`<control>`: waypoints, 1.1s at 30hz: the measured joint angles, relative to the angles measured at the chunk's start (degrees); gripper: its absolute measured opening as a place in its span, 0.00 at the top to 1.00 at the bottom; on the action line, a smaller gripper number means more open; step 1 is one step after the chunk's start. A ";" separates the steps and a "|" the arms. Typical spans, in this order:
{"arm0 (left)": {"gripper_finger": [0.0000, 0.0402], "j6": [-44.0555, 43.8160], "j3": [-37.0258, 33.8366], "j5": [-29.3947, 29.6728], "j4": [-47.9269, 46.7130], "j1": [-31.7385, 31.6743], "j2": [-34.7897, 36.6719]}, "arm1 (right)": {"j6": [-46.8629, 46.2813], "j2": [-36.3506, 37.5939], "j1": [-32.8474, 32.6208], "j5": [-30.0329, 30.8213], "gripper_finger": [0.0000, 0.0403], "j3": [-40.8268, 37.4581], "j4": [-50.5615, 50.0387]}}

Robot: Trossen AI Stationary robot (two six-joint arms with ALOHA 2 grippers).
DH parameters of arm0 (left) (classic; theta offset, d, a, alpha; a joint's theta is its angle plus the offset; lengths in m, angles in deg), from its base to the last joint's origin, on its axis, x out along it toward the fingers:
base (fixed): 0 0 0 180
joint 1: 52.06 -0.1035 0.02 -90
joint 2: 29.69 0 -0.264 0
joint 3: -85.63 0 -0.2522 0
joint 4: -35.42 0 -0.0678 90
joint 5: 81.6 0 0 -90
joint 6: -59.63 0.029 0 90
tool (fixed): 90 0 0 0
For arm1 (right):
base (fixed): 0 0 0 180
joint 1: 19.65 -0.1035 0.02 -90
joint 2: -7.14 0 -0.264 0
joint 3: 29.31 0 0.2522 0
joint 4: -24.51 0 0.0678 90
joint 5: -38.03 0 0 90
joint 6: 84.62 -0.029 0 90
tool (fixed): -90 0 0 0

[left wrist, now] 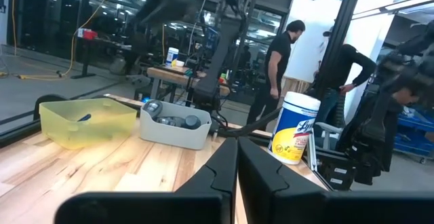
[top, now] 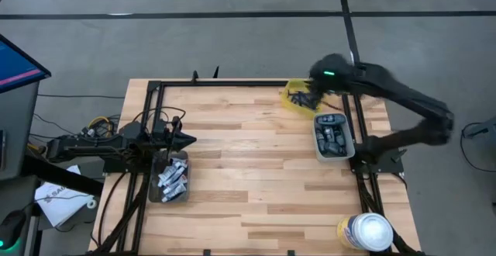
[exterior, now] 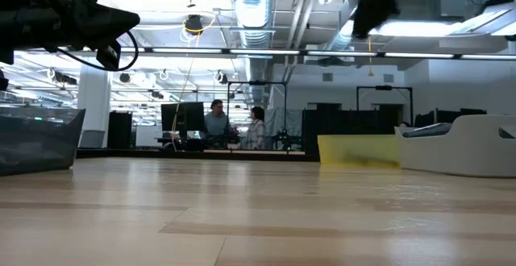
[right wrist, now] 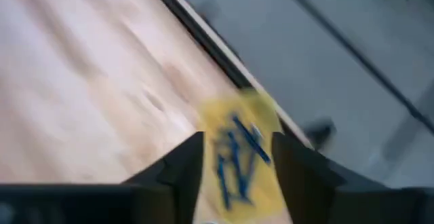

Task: Pick & Place Travel size toiletries
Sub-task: Return to Home Position

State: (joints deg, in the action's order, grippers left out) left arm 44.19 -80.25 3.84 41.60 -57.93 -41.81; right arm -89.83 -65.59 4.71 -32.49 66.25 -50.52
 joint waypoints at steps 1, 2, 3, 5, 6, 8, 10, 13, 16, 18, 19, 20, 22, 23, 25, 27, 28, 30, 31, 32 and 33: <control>0.99 0.00 0.00 0.00 0.00 0.00 0.00 | 0.60 3.36 -1.42 -1.30 0.63 0.01 0.66; 0.99 0.00 0.00 -0.01 0.03 0.01 0.00 | 0.83 6.58 -2.94 -2.54 0.67 0.02 1.08; 0.99 0.00 0.00 -0.01 0.05 0.01 0.00 | 0.68 9.65 -4.66 -3.55 0.73 -0.06 1.43; 0.98 0.00 0.00 -0.01 0.25 0.02 0.00 | -1.02 15.33 -8.37 -5.30 0.83 -1.23 2.98; 0.98 0.00 0.00 -0.02 0.34 0.01 0.00 | -2.21 18.16 -10.32 -5.58 0.88 -2.32 4.01; 0.98 0.00 0.00 0.00 0.40 0.00 0.00 | -4.39 23.57 -14.40 -5.69 0.97 -5.33 5.69; 0.98 0.00 0.00 -0.02 0.46 0.02 0.00 | -6.81 28.40 -18.25 -5.65 0.98 -9.44 7.57; 0.99 0.00 0.00 0.00 0.56 0.02 0.00 | -11.60 35.83 -23.42 -5.42 0.96 -18.23 10.93; 0.98 0.00 0.00 0.00 0.67 0.01 0.00 | -14.70 44.74 -27.46 -2.95 0.99 -28.70 14.62; 0.98 0.00 0.00 0.00 0.75 0.00 0.00 | -16.94 50.62 -29.41 -2.61 0.99 -35.75 17.51; 0.98 0.00 0.00 -0.01 0.77 0.01 0.00 | -18.09 53.11 -30.15 -2.63 0.99 -39.39 19.23; 0.99 0.00 0.00 0.00 0.77 0.02 0.00 | -18.96 55.38 -30.75 -2.62 0.98 -42.94 21.34; 0.99 0.00 0.00 -0.02 0.79 0.02 0.00 | -20.49 60.09 -31.83 -2.62 0.98 -49.02 26.62; 0.98 0.00 0.00 -0.01 0.79 0.01 0.00 | -21.00 62.25 -32.37 -2.51 0.99 -51.87 29.15; 0.98 0.00 0.00 -0.02 0.79 0.00 0.00 | -21.20 65.44 -33.20 -2.55 1.00 -57.19 33.86; 0.98 0.00 0.00 0.00 0.83 0.02 0.00 | -21.20 68.14 -33.85 -2.55 0.99 -61.50 37.43; 0.98 0.00 0.00 0.00 0.83 0.02 0.00 | -21.20 69.36 -34.09 -2.54 0.99 -63.27 39.16; 0.99 0.00 0.00 -0.01 0.86 0.02 0.00 | -21.08 71.21 -34.44 -2.57 1.00 -66.37 41.25; 0.99 0.00 0.00 0.00 0.88 0.01 0.00 | -20.66 71.93 -34.66 -2.63 1.00 -67.85 41.85; 0.99 0.00 0.00 -0.01 0.91 0.01 0.00 | -20.52 72.52 -34.96 -2.68 1.00 -69.09 42.47; 0.98 0.00 0.00 -0.01 0.93 0.00 0.00 | -20.49 72.47 -35.19 -2.71 1.00 -70.18 43.67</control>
State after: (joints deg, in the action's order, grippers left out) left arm 44.19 -80.25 3.83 42.53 -57.93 -41.81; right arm -110.32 6.88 -30.48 -35.20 -3.93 -6.85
